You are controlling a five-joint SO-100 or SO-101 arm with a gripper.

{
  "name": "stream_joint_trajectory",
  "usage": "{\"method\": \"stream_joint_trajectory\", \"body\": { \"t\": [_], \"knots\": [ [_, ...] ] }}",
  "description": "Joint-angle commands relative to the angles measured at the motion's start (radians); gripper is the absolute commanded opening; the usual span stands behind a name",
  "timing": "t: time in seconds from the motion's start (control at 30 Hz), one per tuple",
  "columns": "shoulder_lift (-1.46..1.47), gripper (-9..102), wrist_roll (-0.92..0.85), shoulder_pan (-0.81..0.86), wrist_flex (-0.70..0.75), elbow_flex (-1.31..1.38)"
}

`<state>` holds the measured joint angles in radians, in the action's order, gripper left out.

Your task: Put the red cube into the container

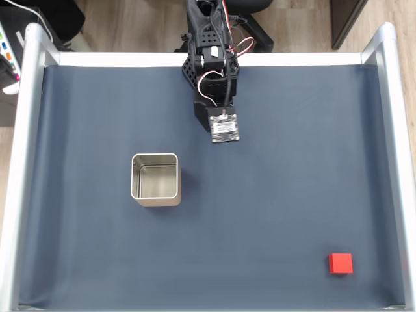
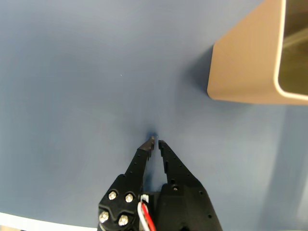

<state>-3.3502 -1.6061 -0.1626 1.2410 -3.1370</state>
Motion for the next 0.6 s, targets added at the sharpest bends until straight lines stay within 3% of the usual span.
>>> {"method": "stream_joint_trajectory", "body": {
  "t": [0.0,0.3,0.57],
  "knots": [
    [-0.005,0,-0.017,-0.002,-0.087,0.006],
    [-0.006,0,0.02,-0.117,-0.334,0.021],
    [-0.003,0,0.002,-0.23,-0.442,0.121]
  ]
}}
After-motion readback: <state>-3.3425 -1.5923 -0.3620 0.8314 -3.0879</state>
